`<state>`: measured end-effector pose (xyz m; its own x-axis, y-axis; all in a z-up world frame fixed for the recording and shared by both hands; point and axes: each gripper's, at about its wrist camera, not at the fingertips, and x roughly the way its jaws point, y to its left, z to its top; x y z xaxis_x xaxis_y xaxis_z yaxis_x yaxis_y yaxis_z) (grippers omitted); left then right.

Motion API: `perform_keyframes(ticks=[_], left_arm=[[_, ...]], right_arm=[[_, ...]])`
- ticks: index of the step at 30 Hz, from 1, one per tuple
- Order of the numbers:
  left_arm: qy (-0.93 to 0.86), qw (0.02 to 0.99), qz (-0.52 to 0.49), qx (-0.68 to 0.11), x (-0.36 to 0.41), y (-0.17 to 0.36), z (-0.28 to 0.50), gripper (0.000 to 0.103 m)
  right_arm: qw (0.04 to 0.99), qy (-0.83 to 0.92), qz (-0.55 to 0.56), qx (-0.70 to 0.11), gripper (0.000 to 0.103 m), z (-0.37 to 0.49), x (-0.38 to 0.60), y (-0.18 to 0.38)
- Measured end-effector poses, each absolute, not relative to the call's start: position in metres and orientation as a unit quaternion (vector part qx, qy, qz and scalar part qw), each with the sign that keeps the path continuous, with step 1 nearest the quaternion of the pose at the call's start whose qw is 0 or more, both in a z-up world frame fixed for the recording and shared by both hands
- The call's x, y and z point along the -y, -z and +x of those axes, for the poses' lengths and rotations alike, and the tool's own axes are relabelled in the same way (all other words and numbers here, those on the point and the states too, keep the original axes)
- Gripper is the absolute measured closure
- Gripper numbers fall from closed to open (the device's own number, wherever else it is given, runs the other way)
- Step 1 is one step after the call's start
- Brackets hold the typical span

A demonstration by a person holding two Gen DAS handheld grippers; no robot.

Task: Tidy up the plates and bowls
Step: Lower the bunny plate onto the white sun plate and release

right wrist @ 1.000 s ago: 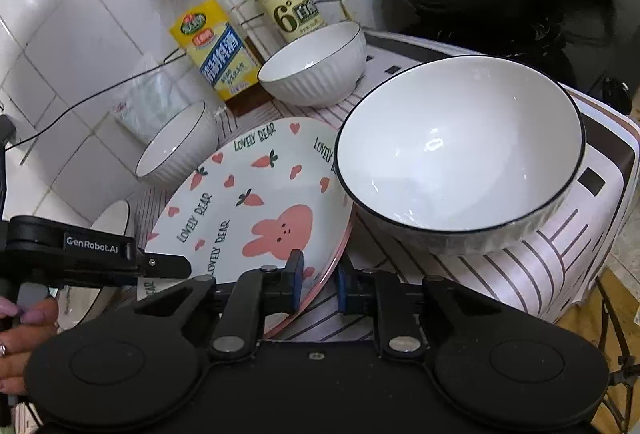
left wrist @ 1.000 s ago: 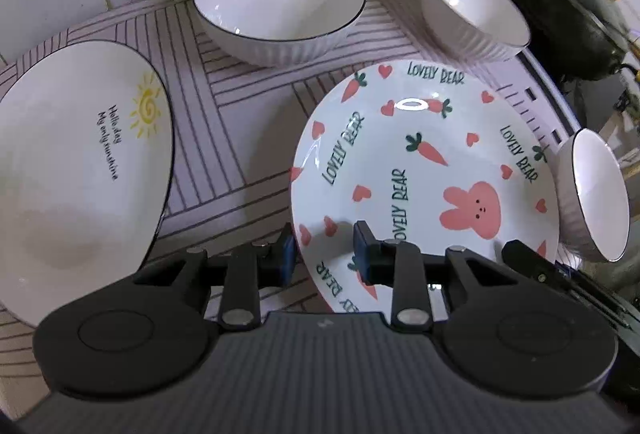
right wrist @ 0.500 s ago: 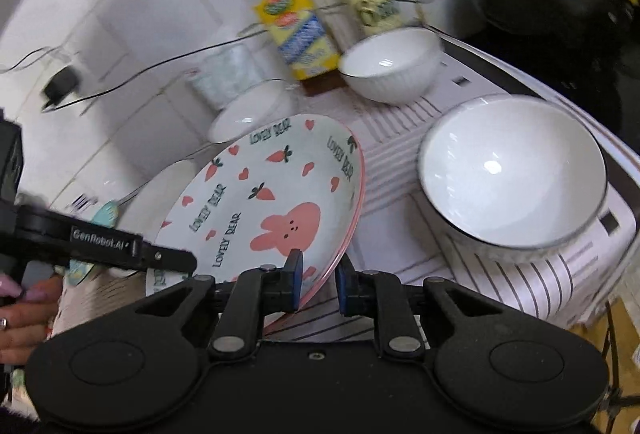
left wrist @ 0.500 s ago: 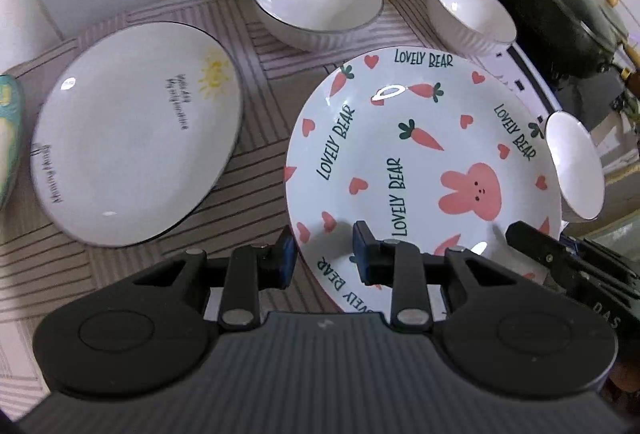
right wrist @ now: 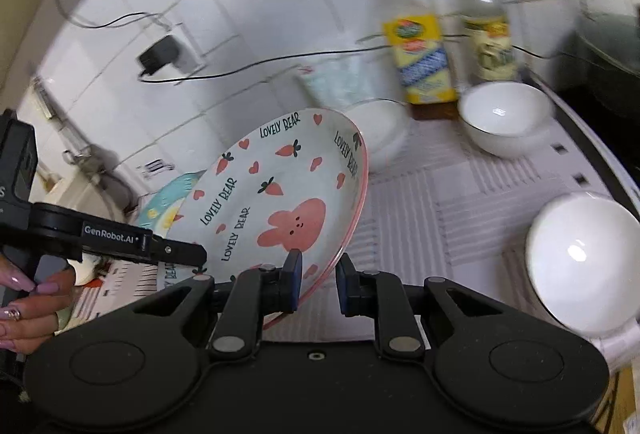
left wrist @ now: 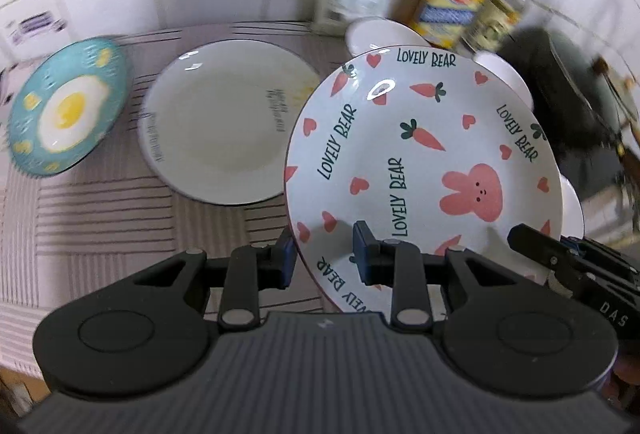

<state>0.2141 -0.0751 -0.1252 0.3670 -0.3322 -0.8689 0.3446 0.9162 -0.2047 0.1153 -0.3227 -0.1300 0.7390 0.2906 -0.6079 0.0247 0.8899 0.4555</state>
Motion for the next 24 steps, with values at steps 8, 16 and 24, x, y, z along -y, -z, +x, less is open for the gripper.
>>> perform_keyframes(ticks=[8, 16, 24], left_arm=[[0.134, 0.838, -0.031, -0.529, 0.028, 0.127, 0.240, 0.075], [0.088, 0.818, -0.042, -0.567, 0.000, 0.150, 0.276, 0.074], [0.071, 0.797, -0.030, -0.599, -0.004, 0.177, 0.318, 0.074]], right_arm=[[0.890, -0.157, 0.219, -0.367, 0.081, 0.178, 0.299, 0.132], [0.864, -0.202, 0.247, -0.390, 0.081, 0.233, 0.277, 0.165], [0.841, -0.211, 0.254, -0.429, 0.081, 0.280, 0.269, 0.198]])
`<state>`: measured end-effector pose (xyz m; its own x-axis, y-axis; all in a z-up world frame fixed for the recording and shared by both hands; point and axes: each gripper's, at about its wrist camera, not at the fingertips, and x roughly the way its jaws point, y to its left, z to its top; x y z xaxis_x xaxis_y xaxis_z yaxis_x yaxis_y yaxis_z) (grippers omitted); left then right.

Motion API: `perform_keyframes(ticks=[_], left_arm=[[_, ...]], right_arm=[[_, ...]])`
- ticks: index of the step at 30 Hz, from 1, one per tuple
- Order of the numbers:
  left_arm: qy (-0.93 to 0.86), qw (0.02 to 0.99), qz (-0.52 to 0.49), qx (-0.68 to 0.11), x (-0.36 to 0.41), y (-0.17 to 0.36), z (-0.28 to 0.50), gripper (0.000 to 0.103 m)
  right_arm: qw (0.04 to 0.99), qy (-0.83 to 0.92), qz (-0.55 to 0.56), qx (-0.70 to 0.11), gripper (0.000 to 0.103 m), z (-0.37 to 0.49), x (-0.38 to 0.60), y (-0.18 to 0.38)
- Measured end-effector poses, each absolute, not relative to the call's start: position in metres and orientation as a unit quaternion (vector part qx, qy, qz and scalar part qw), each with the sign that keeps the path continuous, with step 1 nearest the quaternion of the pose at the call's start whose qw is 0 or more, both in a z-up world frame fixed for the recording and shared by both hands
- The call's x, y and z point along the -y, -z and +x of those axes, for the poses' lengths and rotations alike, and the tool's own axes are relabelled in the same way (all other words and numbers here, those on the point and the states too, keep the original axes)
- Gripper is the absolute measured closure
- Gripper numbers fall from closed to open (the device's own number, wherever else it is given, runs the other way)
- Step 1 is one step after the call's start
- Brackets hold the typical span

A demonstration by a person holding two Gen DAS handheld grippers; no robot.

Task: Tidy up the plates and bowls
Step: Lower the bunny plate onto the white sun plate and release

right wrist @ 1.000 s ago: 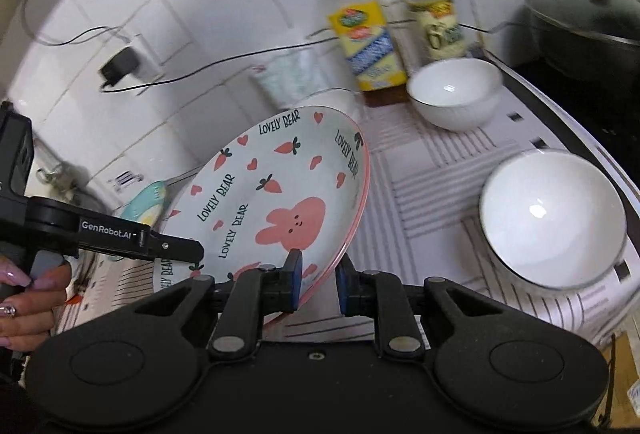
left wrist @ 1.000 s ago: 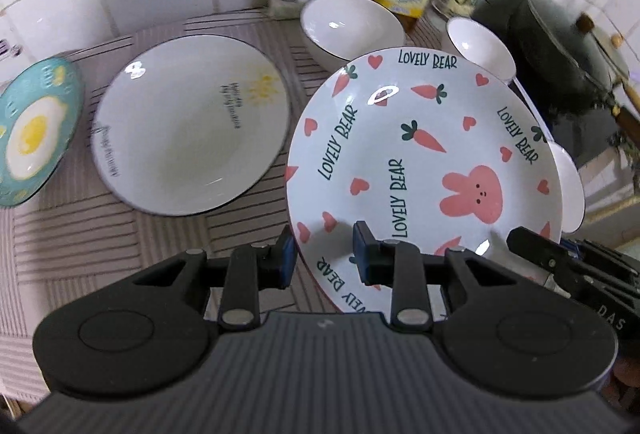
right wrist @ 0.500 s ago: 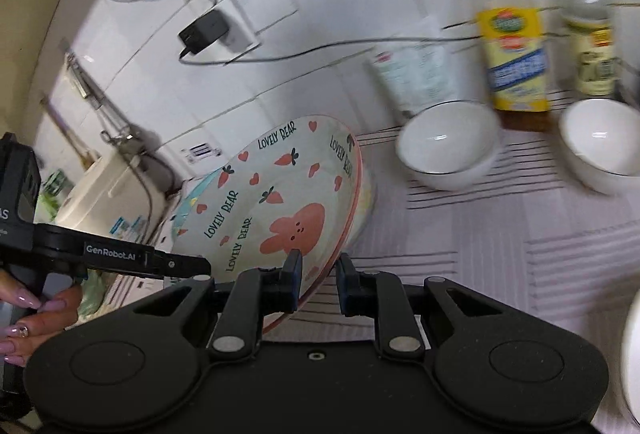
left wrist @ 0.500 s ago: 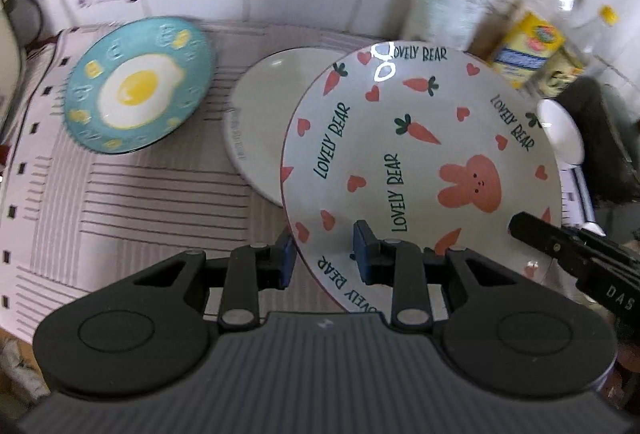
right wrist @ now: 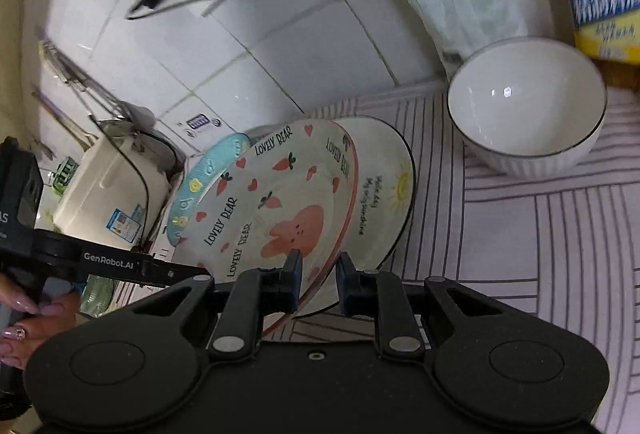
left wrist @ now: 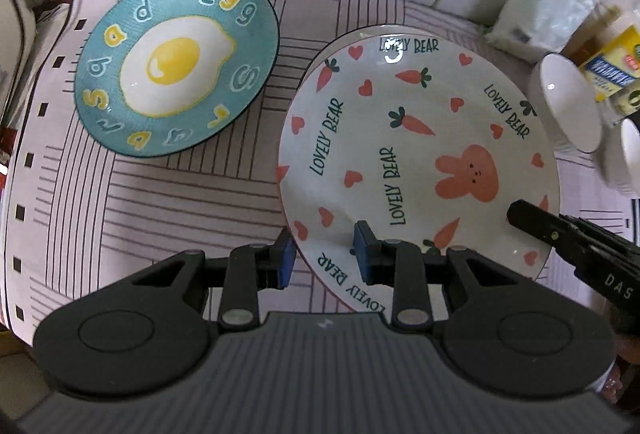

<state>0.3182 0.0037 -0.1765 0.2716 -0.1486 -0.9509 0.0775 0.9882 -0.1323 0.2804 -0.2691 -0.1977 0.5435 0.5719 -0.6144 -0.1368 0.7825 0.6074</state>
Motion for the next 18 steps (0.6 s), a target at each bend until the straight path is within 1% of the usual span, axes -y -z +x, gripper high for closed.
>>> perform_keyframes(ticks=[7, 12, 18], left_arm=[[0.065, 0.781, -0.034, -0.621, -0.004, 0.189, 0.338, 0.074], [0.062, 0.770, -0.053, -0.633, -0.005, 0.196, 0.342, 0.074], [0.048, 0.767, -0.047, -0.638, 0.000, 0.203, 0.345, 0.074]], right_arm=[[0.833, -0.194, 0.253, -0.453, 0.081, 0.301, 0.264, 0.207], [0.835, -0.164, 0.245, -0.465, 0.081, 0.313, 0.258, 0.202], [0.846, -0.137, 0.165, -0.487, 0.081, 0.319, 0.237, 0.192]])
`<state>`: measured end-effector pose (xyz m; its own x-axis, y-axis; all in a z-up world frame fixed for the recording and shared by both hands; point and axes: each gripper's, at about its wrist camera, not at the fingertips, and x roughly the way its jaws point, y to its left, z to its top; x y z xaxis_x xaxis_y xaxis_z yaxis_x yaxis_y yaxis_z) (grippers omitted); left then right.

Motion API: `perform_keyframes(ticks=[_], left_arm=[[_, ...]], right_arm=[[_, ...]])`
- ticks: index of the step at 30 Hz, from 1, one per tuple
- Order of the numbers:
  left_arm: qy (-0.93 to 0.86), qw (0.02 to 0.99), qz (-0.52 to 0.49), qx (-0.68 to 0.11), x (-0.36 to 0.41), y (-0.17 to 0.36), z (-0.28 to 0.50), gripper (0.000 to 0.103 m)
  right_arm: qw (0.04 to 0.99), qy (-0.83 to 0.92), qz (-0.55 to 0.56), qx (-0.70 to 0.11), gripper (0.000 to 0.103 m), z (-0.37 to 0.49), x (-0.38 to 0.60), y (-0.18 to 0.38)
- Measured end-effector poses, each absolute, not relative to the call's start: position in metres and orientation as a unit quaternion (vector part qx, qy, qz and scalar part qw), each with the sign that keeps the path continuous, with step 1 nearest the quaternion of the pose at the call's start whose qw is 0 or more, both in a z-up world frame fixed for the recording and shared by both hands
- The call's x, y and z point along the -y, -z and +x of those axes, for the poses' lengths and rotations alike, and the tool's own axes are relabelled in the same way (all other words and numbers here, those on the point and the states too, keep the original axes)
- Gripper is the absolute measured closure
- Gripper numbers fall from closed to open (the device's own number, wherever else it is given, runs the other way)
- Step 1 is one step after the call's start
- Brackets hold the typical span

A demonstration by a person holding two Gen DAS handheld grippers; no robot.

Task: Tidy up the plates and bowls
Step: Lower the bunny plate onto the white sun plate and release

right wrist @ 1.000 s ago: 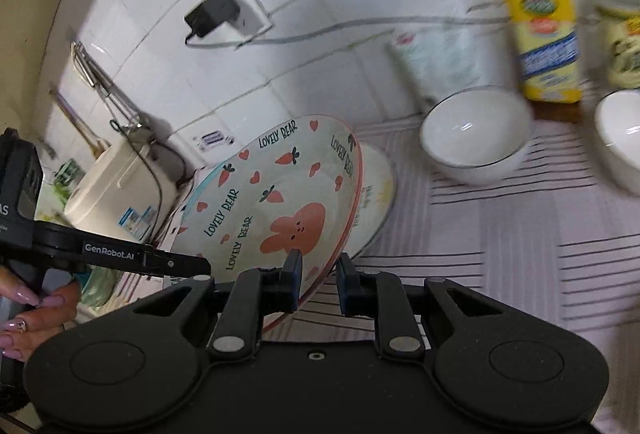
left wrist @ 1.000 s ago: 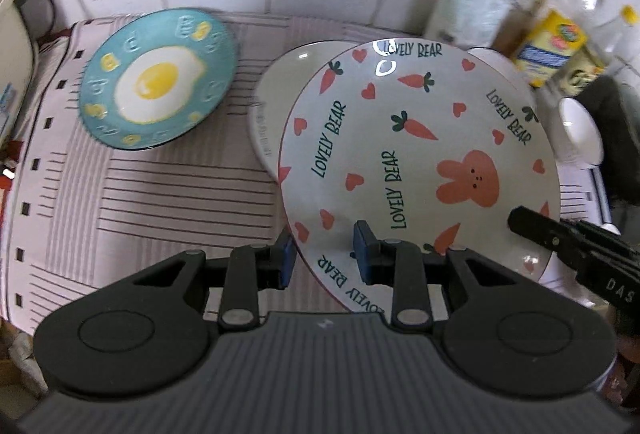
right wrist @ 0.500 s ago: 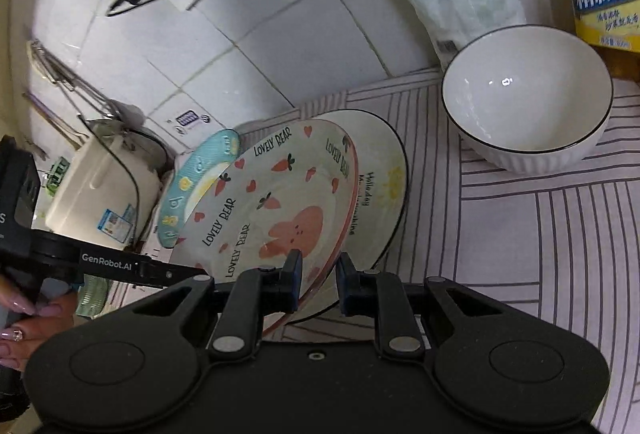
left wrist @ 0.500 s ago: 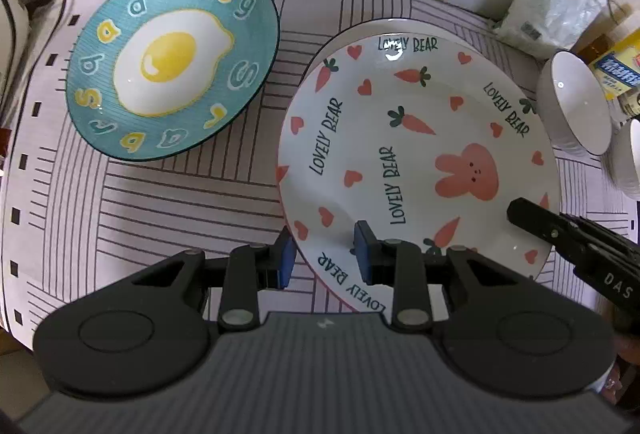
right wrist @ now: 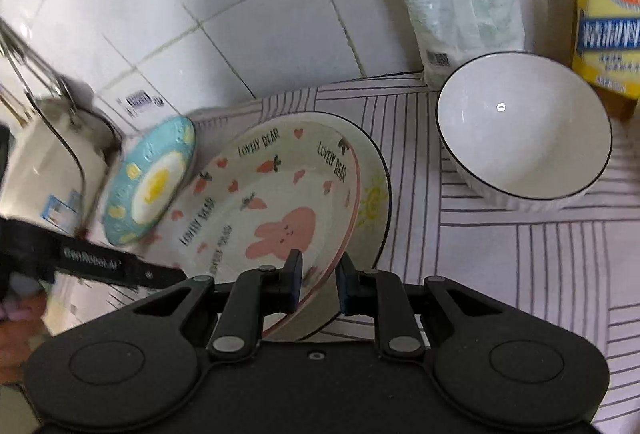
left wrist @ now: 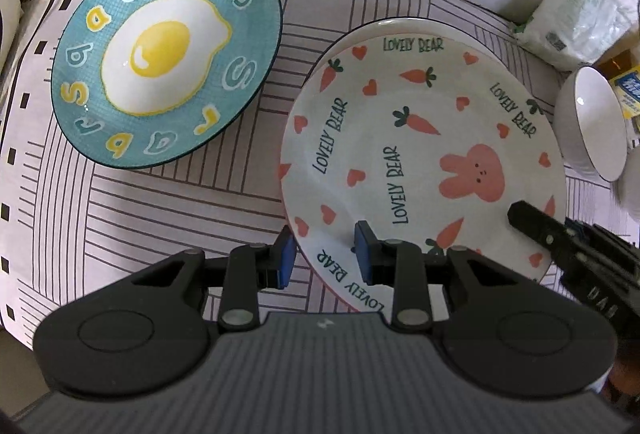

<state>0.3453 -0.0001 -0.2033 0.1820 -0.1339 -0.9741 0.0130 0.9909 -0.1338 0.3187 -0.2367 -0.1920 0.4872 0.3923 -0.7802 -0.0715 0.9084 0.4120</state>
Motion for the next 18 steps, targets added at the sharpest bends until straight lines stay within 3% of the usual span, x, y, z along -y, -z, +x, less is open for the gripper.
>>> perform_keyframes(ticks=[7, 10, 18], left_arm=[[0.042, 0.762, -0.050, -0.644, 0.005, 0.205, 0.345, 0.075], [0.039, 0.768, -0.050, -0.637, 0.006, 0.203, 0.341, 0.075], [0.037, 0.773, -0.061, -0.630, 0.007, 0.206, 0.335, 0.080]], right_arm=[[0.843, -0.080, 0.093, -0.523, 0.071, 0.321, 0.211, 0.180], [0.853, -0.057, 0.041, -0.517, 0.070, 0.307, 0.190, 0.174], [0.863, -0.053, 0.052, -0.500, 0.074, 0.296, 0.198, 0.182]])
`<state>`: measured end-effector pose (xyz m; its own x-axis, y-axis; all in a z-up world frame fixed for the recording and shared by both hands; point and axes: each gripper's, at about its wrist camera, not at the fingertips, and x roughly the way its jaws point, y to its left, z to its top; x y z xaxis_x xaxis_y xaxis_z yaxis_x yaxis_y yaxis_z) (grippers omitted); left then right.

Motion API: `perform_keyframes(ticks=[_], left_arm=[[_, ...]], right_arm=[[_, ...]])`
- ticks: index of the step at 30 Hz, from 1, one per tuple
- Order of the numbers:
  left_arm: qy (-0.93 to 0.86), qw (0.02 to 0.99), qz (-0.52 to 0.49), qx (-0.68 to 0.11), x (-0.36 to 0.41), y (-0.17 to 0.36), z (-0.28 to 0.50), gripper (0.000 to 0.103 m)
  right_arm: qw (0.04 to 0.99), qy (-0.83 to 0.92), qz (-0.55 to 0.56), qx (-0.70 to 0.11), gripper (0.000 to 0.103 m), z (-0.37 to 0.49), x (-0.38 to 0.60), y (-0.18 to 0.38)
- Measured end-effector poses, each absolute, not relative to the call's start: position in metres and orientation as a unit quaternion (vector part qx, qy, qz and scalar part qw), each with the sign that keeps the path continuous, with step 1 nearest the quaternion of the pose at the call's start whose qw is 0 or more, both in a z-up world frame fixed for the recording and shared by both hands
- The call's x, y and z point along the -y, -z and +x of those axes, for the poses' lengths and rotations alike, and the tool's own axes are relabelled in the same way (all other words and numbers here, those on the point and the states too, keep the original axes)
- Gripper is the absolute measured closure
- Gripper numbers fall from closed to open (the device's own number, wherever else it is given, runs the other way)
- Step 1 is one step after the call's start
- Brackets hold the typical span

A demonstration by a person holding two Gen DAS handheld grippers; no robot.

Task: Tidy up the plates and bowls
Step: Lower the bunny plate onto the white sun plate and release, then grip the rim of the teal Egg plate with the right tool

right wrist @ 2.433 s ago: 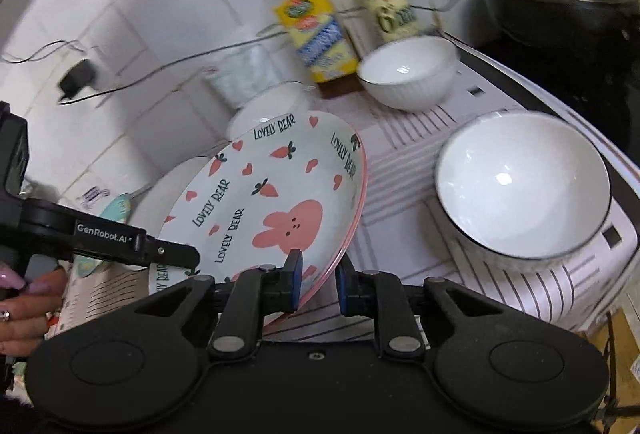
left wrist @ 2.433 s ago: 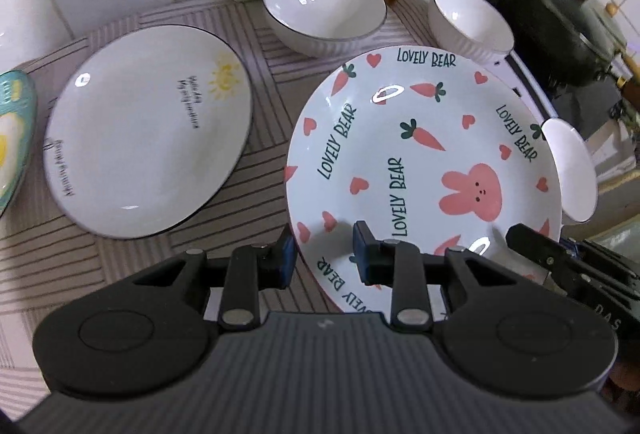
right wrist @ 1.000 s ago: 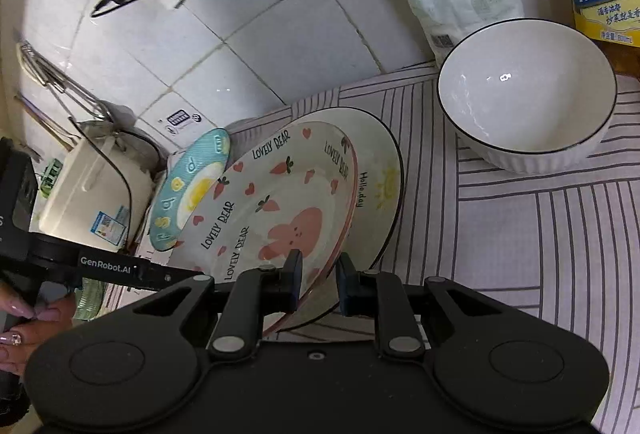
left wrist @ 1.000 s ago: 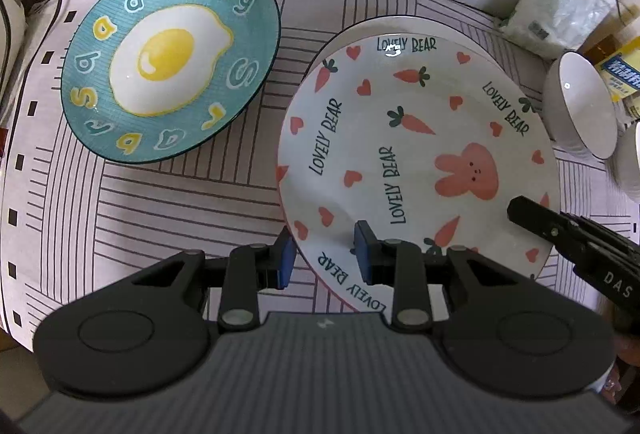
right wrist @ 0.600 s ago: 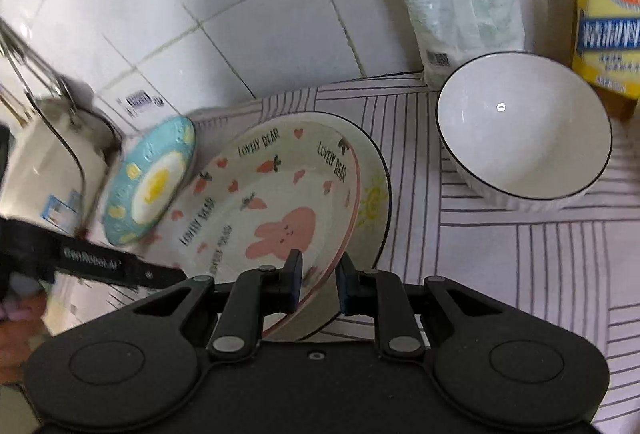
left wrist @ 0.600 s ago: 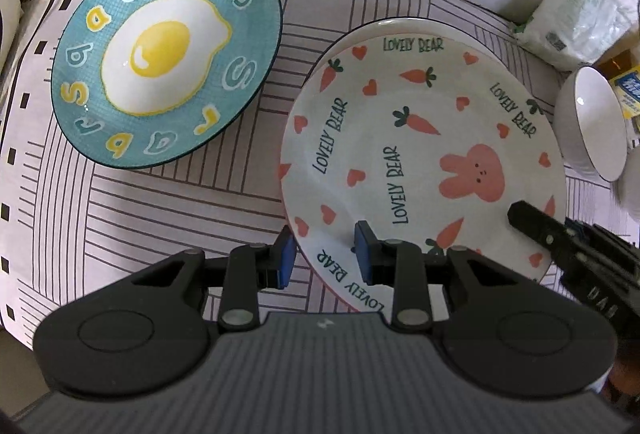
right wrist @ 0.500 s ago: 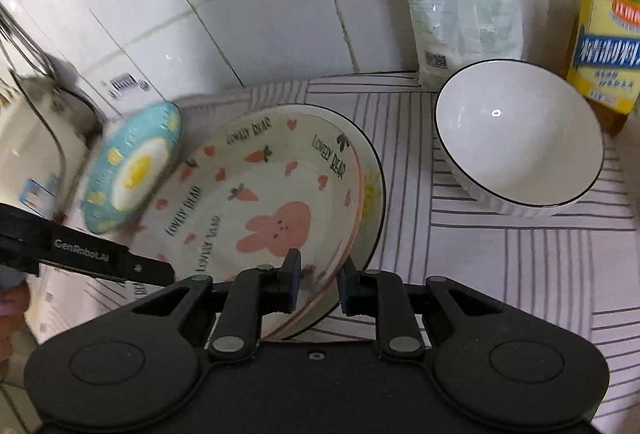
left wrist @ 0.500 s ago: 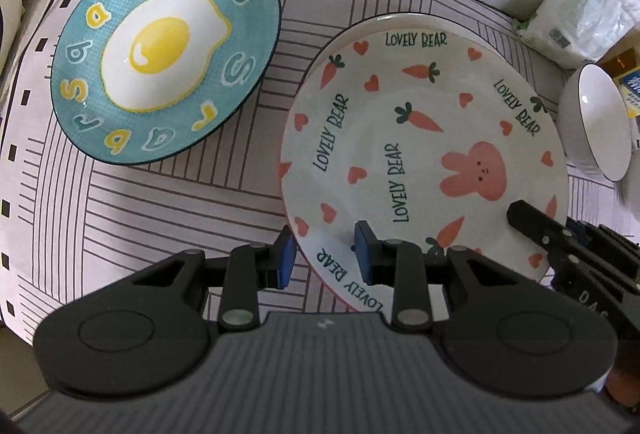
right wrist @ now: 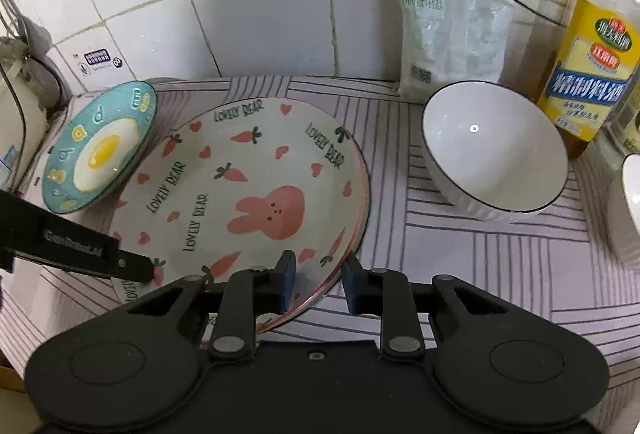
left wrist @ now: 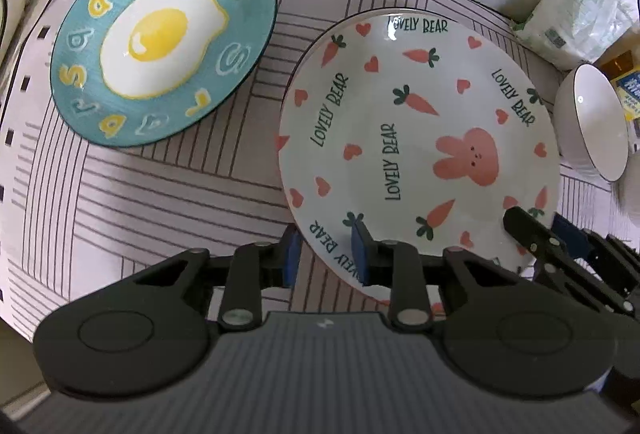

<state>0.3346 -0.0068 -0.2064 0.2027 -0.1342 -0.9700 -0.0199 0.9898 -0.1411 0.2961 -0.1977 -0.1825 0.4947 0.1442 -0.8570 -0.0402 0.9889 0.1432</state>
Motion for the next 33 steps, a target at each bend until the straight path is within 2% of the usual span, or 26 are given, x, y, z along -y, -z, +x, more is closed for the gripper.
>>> perform_keyframes(ticks=[5, 11, 18, 22, 25, 28, 29, 30, 33], left_arm=[[0.053, 0.785, -0.058, -0.614, 0.002, 0.185, 0.315, 0.080], [0.069, 0.807, -0.061, -0.584, -0.025, 0.142, 0.289, 0.079], [0.089, 0.835, -0.064, -0.539, -0.087, 0.092, 0.268, 0.076], [0.082, 0.852, -0.066, -0.512, -0.130, 0.068, 0.262, 0.076], [0.082, 0.862, -0.061, -0.497, -0.159, 0.057, 0.262, 0.076], [0.084, 0.870, -0.051, -0.484, -0.184, 0.053, 0.266, 0.072], [0.086, 0.872, -0.047, -0.479, -0.192, 0.053, 0.269, 0.070], [0.087, 0.874, -0.045, -0.475, -0.198, 0.053, 0.272, 0.068], [0.099, 0.879, -0.041, -0.465, -0.216, 0.059, 0.283, 0.062]], right_arm=[[0.859, -0.057, 0.117, -0.495, 0.073, 0.276, 0.212, 0.186], [0.870, -0.087, 0.141, -0.465, 0.073, 0.247, 0.219, 0.148], [0.883, -0.174, 0.144, -0.412, 0.068, 0.214, 0.195, 0.099], [0.879, -0.215, 0.147, -0.399, 0.067, 0.199, 0.164, 0.091], [0.881, -0.224, 0.148, -0.389, 0.057, 0.196, 0.137, 0.084], [0.888, -0.223, 0.137, -0.377, 0.054, 0.199, 0.110, 0.077], [0.891, -0.223, 0.133, -0.372, 0.049, 0.201, 0.100, 0.074], [0.894, -0.223, 0.129, -0.366, 0.039, 0.204, 0.090, 0.072], [0.903, -0.226, 0.124, -0.344, 0.034, 0.213, 0.067, 0.072]])
